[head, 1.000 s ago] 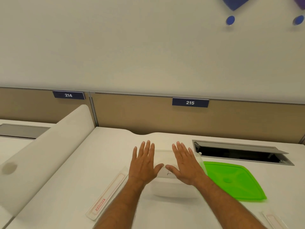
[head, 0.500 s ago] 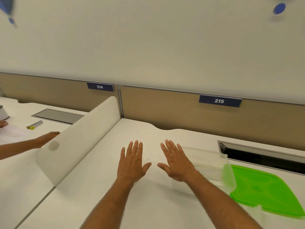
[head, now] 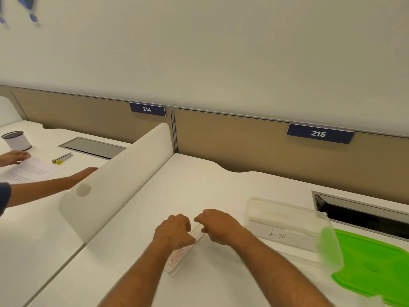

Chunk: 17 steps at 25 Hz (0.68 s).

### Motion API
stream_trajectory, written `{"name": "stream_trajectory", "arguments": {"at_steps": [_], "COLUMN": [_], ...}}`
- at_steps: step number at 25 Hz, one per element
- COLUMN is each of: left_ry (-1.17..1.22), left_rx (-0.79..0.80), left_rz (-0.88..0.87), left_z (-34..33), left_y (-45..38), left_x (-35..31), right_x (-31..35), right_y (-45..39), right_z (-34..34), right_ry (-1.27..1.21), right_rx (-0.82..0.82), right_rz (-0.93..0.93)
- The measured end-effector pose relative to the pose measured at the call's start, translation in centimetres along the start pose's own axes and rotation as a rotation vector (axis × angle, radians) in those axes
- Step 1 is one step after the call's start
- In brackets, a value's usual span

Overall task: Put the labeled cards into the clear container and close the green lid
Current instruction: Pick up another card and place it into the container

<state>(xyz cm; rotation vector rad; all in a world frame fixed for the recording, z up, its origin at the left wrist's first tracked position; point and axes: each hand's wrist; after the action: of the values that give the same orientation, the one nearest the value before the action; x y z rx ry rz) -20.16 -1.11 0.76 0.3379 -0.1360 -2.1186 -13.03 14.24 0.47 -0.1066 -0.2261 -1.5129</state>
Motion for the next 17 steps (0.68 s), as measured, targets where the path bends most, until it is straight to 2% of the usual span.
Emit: {"name": "stream_trajectory", "arguments": {"at_steps": [9, 17], "left_ry": [0.04, 0.137], "left_rx": [-0.058, -0.274], "left_rz": [-0.012, -0.038], "left_z": [-1.4, 0.1], "left_y": [0.3, 1.5], "left_x": [0.2, 0.1], "right_x": [-0.8, -0.6], "right_y": [-0.5, 1.2], "right_z": [-1.7, 0.6], "right_ry": [-0.096, -0.234], "right_rx": [0.006, -0.188], "right_rz": [-0.043, -0.039]}}
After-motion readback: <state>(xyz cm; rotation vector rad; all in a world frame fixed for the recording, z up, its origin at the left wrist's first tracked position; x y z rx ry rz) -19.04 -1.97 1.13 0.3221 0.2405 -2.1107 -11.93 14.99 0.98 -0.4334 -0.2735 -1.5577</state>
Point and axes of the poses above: each hand's wrist, its own y-axis away from the middle knuckle, its own z-axis out of the back of the hand, x = y × z, and after that the axes turned 7 degrees about -y, right-handed
